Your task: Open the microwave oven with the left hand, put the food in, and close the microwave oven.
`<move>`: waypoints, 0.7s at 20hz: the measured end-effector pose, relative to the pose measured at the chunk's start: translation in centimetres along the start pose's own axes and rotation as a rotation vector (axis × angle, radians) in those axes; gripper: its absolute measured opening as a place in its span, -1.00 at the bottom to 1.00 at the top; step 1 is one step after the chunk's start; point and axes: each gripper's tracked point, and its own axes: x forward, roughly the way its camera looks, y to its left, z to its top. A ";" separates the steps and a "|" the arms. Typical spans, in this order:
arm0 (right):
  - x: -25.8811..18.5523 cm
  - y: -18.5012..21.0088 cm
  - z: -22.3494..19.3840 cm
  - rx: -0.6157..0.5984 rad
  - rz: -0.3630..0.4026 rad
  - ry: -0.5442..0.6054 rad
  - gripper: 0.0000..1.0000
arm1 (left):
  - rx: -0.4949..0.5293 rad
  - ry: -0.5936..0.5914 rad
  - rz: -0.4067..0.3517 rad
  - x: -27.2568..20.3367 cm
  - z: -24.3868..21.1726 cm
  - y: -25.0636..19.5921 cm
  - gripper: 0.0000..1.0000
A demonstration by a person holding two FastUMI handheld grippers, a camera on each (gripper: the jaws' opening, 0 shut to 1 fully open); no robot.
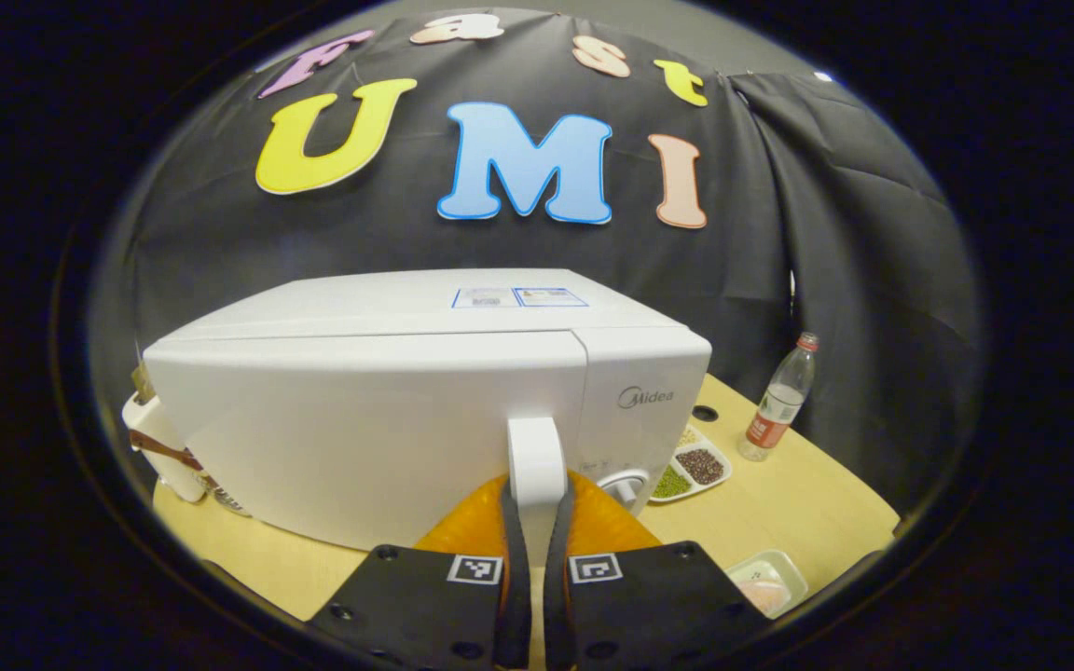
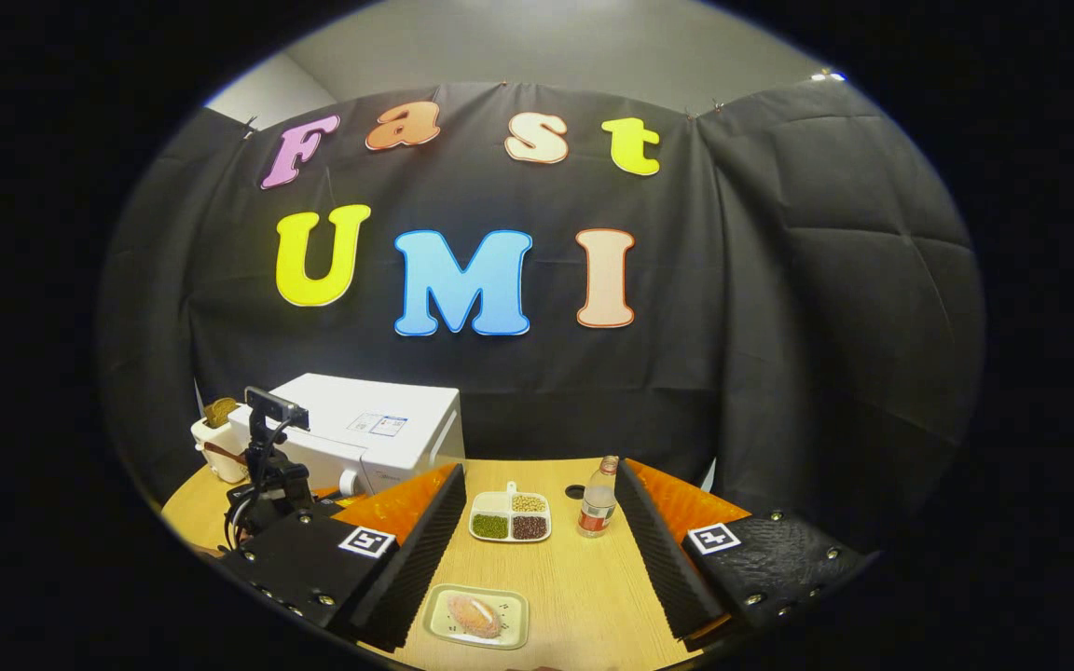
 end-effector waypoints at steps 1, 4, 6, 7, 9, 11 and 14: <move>0.1 0.0 -0.1 0.004 -0.001 0.005 0.96 | 0.012 0.041 -0.003 -1.1 -1.2 0.0 -0.75; 0.1 0.2 -0.3 0.025 0.005 0.006 0.96 | 0.021 0.011 -0.034 -6.3 -2.7 0.3 -0.75; 0.4 1.4 -1.1 0.042 0.028 0.025 0.96 | 0.053 0.029 -0.058 -8.3 -3.6 0.6 -0.75; 0.5 2.1 -1.1 0.047 0.039 0.028 0.96 | 0.074 0.042 -0.073 -9.2 -4.2 0.7 -0.75; 0.3 3.8 -0.6 0.049 0.073 0.022 0.96 | 0.097 0.054 -0.097 -11.2 -4.6 1.3 -0.75; -0.2 5.5 -0.4 0.032 0.101 0.009 0.96 | 0.110 0.064 -0.104 -13.2 -5.2 2.2 -0.75; -0.9 7.6 -0.6 0.011 0.123 0.005 0.96 | 0.120 0.079 -0.080 -16.7 -6.5 3.9 -0.75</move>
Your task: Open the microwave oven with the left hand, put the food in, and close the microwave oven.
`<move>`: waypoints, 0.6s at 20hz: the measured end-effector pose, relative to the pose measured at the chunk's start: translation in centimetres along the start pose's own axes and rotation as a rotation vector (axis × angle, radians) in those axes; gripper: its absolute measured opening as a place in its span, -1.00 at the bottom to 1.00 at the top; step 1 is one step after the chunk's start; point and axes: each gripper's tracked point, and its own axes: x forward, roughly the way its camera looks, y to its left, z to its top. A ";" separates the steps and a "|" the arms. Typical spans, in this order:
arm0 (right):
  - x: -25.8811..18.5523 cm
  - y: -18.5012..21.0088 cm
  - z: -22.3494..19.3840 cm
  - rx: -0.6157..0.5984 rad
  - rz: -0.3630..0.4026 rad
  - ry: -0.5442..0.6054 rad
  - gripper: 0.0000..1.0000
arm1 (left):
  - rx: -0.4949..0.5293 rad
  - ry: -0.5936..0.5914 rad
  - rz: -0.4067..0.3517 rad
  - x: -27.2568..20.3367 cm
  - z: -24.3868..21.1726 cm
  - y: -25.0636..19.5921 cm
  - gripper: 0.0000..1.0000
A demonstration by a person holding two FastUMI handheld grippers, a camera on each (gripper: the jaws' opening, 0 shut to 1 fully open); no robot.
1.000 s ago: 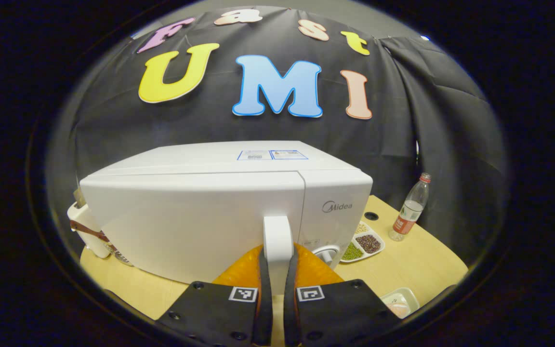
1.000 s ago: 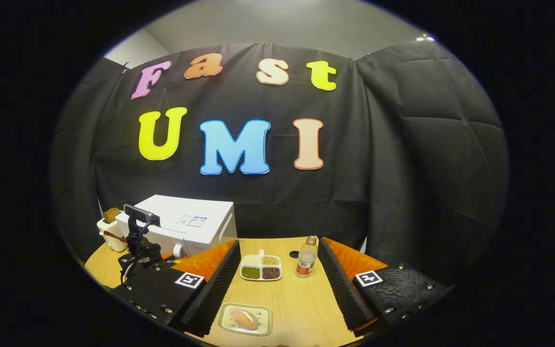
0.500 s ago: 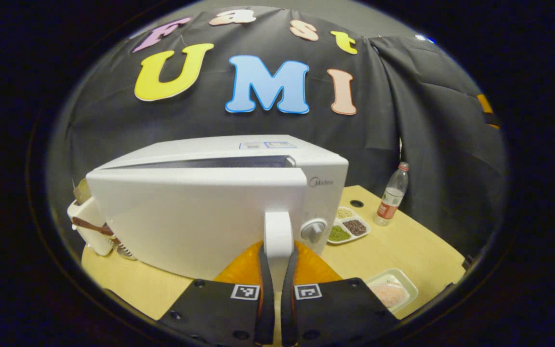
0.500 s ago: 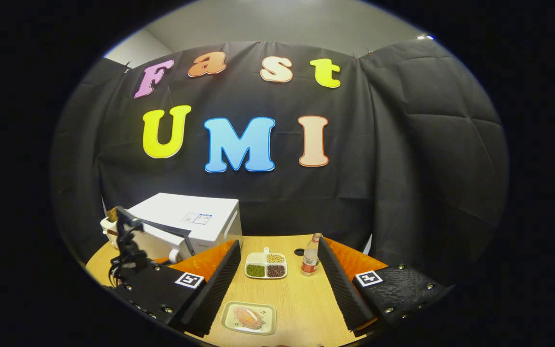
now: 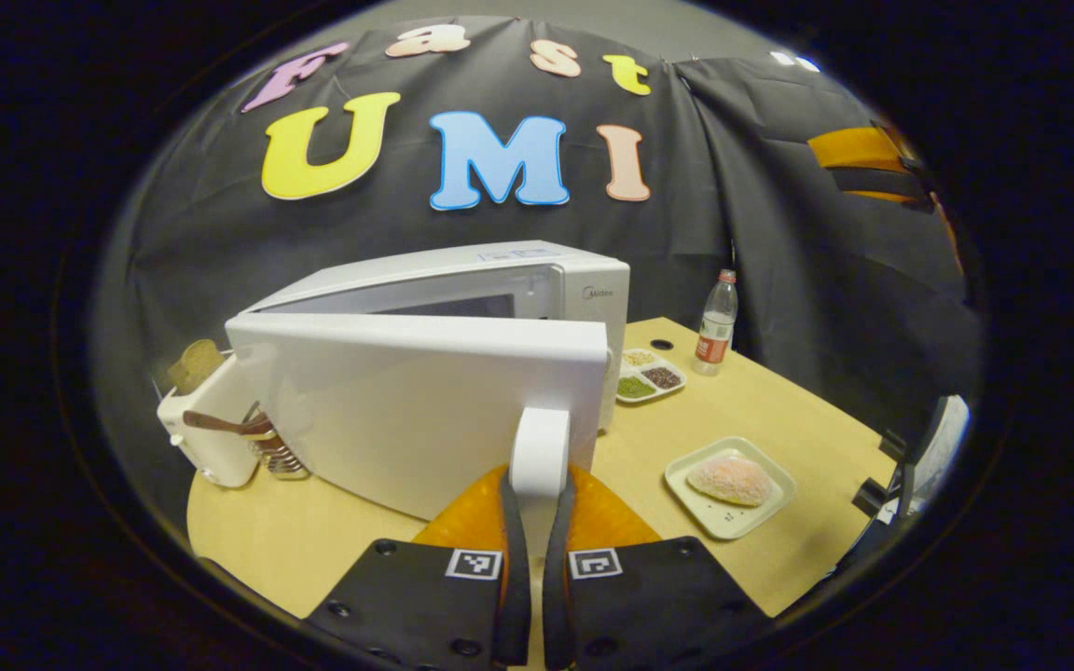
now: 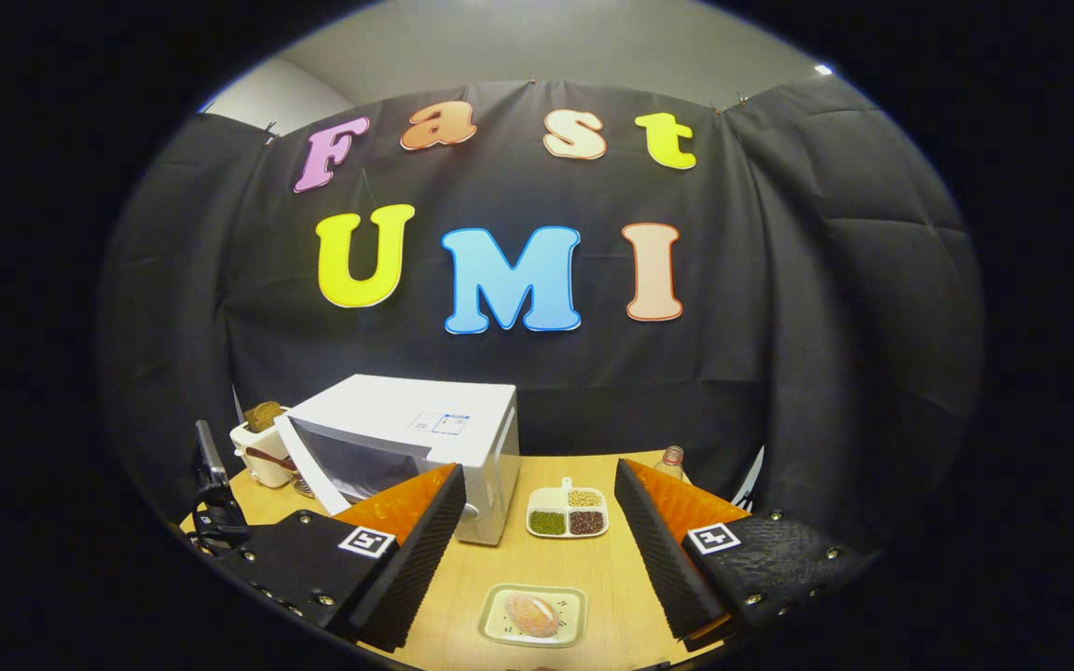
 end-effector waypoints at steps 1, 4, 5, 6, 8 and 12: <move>-0.1 0.8 -0.3 -0.007 0.010 0.005 0.96 | 0.002 0.005 0.011 -1.1 -0.6 0.6 -0.75; -0.2 3.3 -0.7 -0.011 0.046 0.016 0.96 | 0.007 0.024 0.029 -4.3 -2.2 2.4 -0.76; -0.2 4.0 -0.8 -0.011 0.056 0.019 0.96 | 0.008 0.030 0.033 -5.3 -2.6 3.1 -0.75; -0.3 4.7 -1.0 -0.011 0.065 0.022 0.96 | 0.009 0.035 0.039 -6.4 -3.1 3.6 -0.75; -0.3 6.1 -1.2 -0.015 0.080 0.031 0.96 | 0.001 0.042 0.058 -8.0 -3.9 5.3 -0.76; -0.3 8.2 -1.8 -0.040 0.103 0.045 0.96 | -0.011 0.054 0.089 -10.8 -5.4 7.8 -0.76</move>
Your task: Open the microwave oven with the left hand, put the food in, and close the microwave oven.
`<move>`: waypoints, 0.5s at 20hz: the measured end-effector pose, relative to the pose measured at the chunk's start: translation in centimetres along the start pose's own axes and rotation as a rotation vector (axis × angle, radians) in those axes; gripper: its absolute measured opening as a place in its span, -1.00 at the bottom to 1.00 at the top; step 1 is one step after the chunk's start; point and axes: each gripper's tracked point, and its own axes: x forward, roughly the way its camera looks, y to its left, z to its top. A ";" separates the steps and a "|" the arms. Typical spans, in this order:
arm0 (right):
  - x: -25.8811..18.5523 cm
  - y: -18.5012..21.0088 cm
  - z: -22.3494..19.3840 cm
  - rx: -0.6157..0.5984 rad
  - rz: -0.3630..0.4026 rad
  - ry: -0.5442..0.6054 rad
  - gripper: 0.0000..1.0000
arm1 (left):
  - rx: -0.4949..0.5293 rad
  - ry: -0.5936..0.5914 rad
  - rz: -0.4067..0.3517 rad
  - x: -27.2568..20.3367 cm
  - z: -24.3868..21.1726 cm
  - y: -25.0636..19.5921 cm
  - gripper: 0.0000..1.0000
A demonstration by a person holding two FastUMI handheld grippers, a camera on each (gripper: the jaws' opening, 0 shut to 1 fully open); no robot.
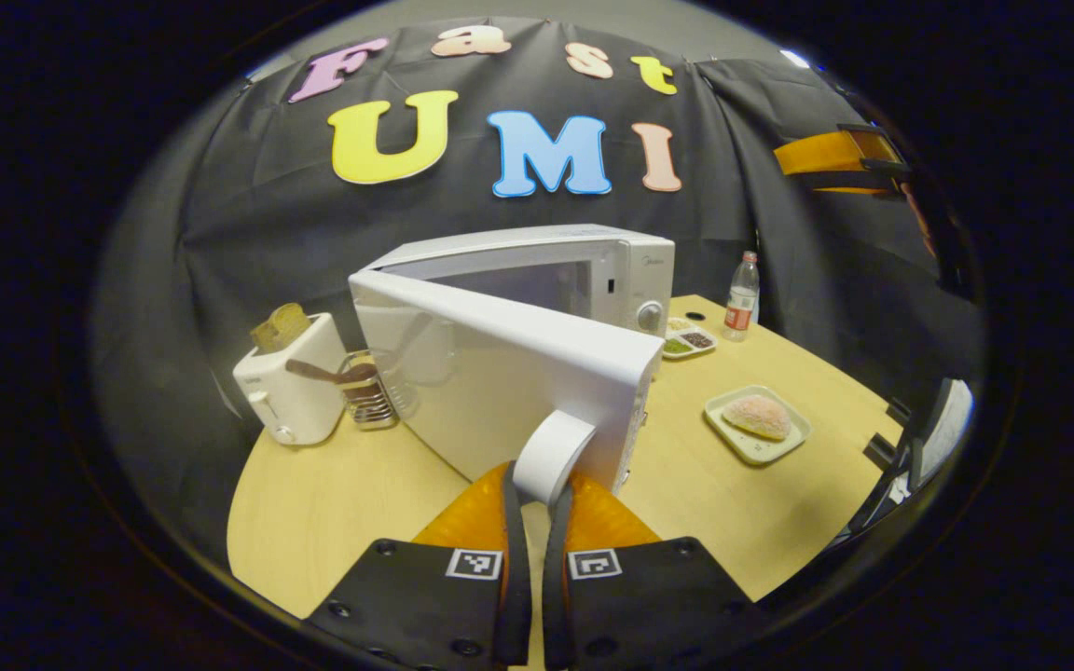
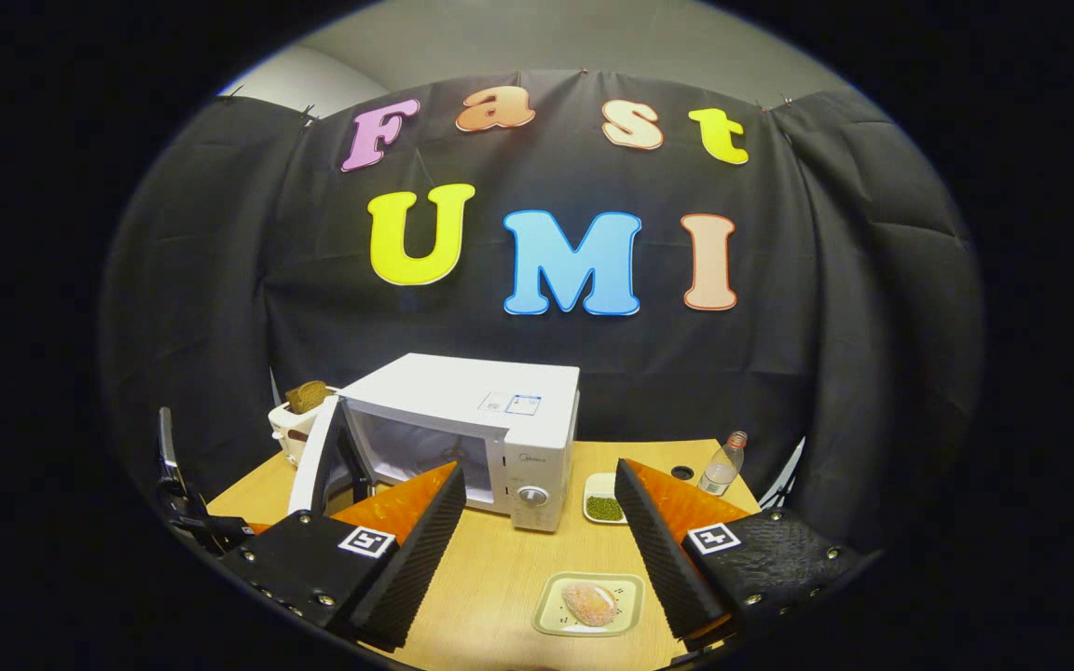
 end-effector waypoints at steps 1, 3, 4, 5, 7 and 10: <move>0.1 0.5 -0.2 -0.001 0.006 0.005 0.96 | -0.002 0.005 0.005 -0.5 -0.3 0.9 -0.75; 0.3 1.3 -0.8 0.003 0.011 0.018 0.96 | -0.008 0.009 0.013 -1.7 -1.2 2.6 -0.76; 0.3 1.8 -0.9 0.007 0.012 0.023 0.96 | -0.007 0.011 0.019 -2.1 -1.4 3.6 -0.76; 0.4 2.2 -1.1 0.007 0.013 0.028 0.96 | 0.001 0.012 0.022 -2.7 -1.8 4.5 -0.76; 0.7 3.0 -1.9 0.000 0.020 0.042 0.96 | 0.002 0.014 0.018 -3.6 -2.5 6.4 -0.76; 1.2 3.7 -3.3 -0.003 0.028 0.066 0.96 | 0.006 0.023 0.050 -4.6 -3.3 10.0 -0.77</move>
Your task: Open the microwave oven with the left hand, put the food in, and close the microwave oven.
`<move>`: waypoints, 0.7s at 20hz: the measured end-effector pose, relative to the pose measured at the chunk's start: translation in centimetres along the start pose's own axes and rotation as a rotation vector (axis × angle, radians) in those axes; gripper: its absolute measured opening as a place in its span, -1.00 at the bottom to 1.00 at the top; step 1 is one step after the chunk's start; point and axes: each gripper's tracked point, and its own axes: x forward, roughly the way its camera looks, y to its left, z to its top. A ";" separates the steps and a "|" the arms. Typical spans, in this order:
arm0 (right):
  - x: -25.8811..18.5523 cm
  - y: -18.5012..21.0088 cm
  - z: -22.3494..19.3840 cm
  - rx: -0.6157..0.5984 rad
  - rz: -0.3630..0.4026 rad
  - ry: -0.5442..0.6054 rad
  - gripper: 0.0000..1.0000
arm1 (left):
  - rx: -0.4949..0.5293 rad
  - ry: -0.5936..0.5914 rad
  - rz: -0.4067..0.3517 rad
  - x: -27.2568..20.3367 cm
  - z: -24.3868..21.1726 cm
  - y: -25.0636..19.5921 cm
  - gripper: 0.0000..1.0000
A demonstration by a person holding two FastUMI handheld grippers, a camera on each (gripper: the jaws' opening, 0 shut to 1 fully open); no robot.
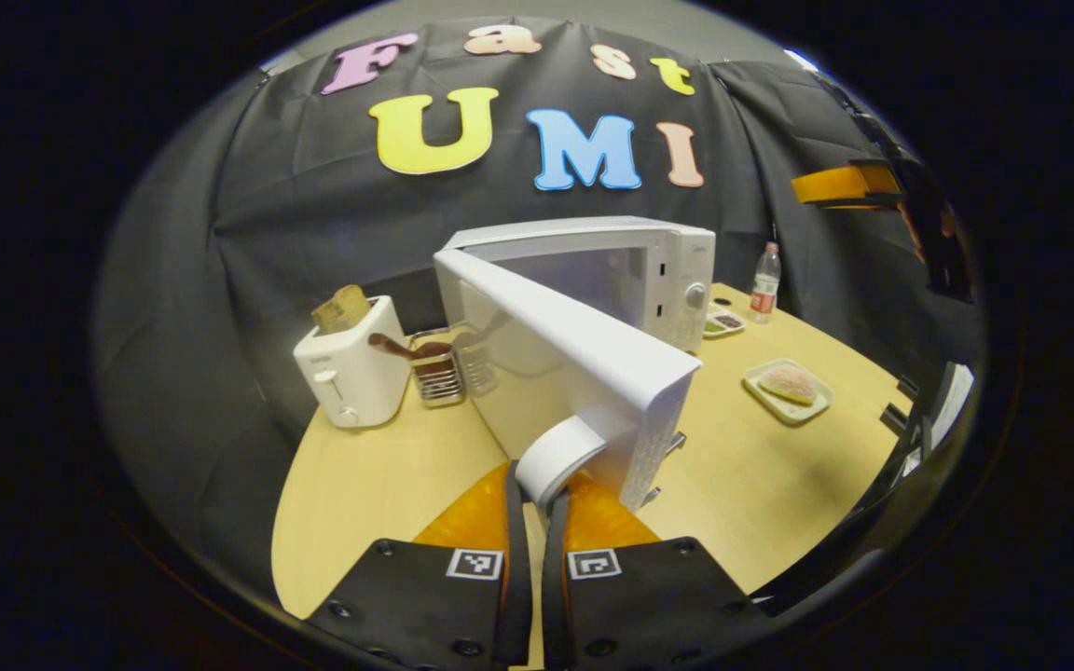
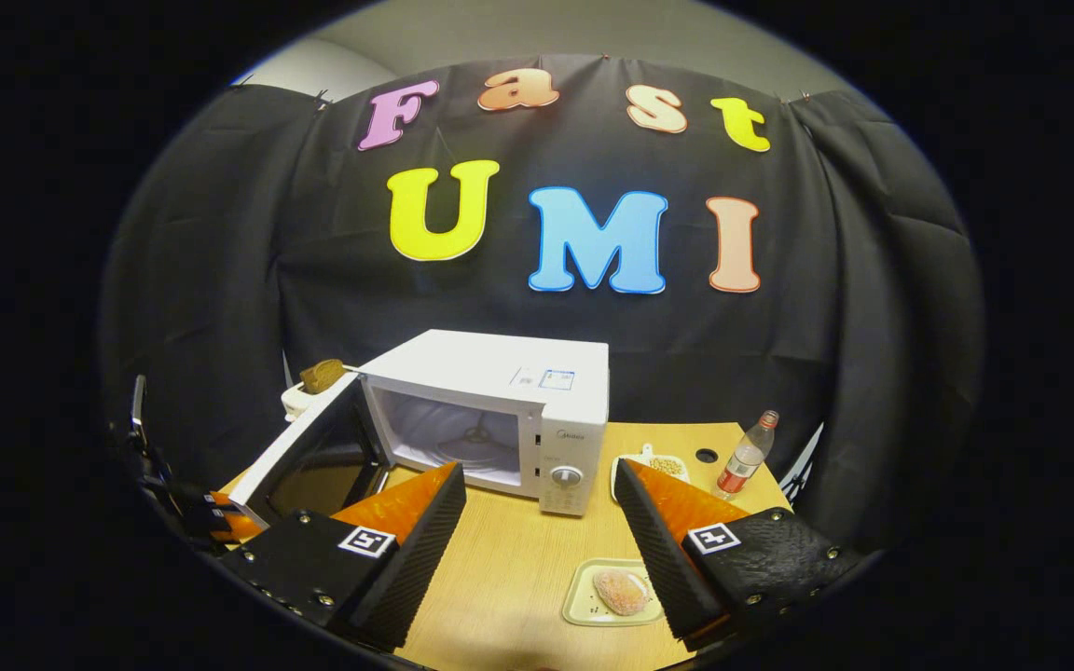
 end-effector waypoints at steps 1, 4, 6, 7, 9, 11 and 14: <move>0.2 0.3 -0.6 0.011 0.007 0.009 0.97 | -0.008 0.002 0.013 -0.4 -0.3 1.0 -0.77; 0.9 0.3 -2.4 0.042 0.022 0.053 0.96 | -0.026 -0.004 0.037 -0.8 -0.6 2.6 -0.77; 1.5 -0.3 -3.4 0.054 0.029 0.081 0.96 | -0.028 -0.018 0.030 -1.0 -0.6 2.4 -0.77; 1.8 -0.6 -4.0 0.069 0.038 0.094 0.97 | -0.027 -0.023 0.030 -1.0 -0.5 2.3 -0.77; 2.7 -1.4 -5.5 0.093 0.049 0.140 0.96 | -0.031 -0.031 0.035 -1.2 -0.5 2.6 -0.77; 3.6 -2.3 -7.5 0.097 0.067 0.200 0.96 | -0.030 -0.032 0.040 -1.1 -0.3 2.7 -0.77; 4.6 -4.4 -11.7 0.055 0.051 0.329 0.96 | -0.033 -0.038 0.044 -1.0 -0.2 2.6 -0.77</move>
